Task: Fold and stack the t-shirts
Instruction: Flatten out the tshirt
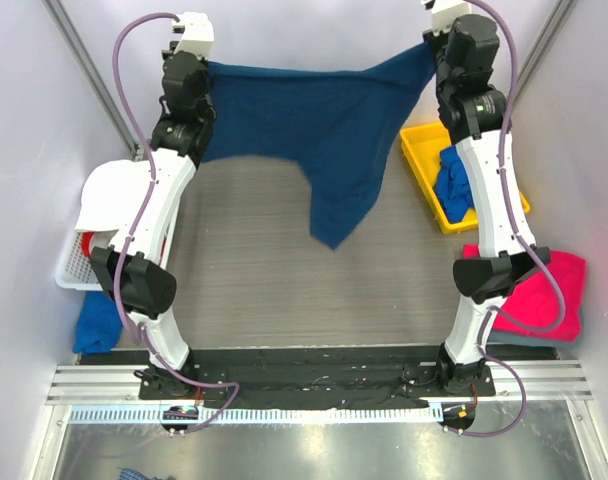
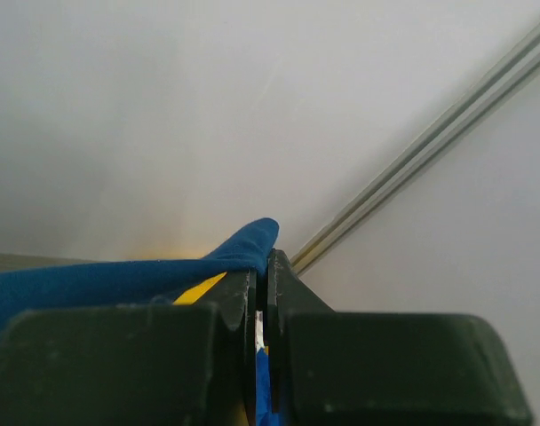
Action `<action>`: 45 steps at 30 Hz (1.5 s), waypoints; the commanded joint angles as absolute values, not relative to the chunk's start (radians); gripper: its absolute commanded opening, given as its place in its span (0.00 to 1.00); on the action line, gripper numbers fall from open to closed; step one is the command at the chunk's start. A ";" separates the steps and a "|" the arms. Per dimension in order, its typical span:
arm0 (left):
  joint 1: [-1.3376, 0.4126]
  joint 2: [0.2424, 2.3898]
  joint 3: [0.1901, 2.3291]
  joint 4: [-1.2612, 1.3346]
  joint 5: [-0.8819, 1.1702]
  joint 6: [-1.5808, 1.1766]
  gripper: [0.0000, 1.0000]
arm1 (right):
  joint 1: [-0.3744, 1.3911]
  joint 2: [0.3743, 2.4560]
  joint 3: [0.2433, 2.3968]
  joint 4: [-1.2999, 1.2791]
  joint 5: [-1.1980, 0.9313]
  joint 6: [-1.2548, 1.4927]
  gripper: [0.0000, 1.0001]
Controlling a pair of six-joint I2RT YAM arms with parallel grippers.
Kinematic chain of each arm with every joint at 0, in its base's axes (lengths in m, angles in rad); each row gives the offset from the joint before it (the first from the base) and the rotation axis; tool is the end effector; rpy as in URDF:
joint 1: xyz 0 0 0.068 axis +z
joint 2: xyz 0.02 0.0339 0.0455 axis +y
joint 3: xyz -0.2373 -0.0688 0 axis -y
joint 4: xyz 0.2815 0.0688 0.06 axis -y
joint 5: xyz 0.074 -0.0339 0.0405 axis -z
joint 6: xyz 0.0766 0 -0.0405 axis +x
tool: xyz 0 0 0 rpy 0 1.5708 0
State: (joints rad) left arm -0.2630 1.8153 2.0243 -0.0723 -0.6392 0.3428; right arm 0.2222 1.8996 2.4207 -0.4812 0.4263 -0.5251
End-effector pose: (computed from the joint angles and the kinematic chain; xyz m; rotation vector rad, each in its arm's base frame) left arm 0.4701 -0.0793 0.4793 -0.0887 1.4799 0.5218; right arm 0.4503 0.0693 0.5360 -0.2366 1.5437 -0.5652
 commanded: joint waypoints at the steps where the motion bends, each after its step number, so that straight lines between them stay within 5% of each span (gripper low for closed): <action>1: -0.259 1.683 1.969 -0.029 -0.657 0.302 0.00 | 0.215 1.766 2.462 -0.391 0.472 -0.519 0.01; 9: -0.259 1.381 1.634 -0.006 -0.608 0.298 0.00 | 0.218 1.530 2.228 -0.443 0.430 -0.439 0.01; 24: -0.264 1.184 1.002 -0.107 -0.423 0.210 0.00 | 0.218 1.109 1.245 -0.557 0.218 -0.276 0.01; 35: -0.265 1.158 0.974 -0.277 -0.287 0.248 0.00 | 0.218 1.106 1.140 -0.759 0.014 -0.270 0.01; 45: -0.276 1.134 1.048 -0.714 -0.049 0.400 0.00 | 0.229 1.088 1.114 -1.078 -0.144 -0.472 0.01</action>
State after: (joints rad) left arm -0.2726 1.1652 0.9646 -0.4831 -0.1551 0.3107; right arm 0.2222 1.1263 1.1172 -0.9360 -0.0711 -0.3687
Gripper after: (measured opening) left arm 0.023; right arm 0.050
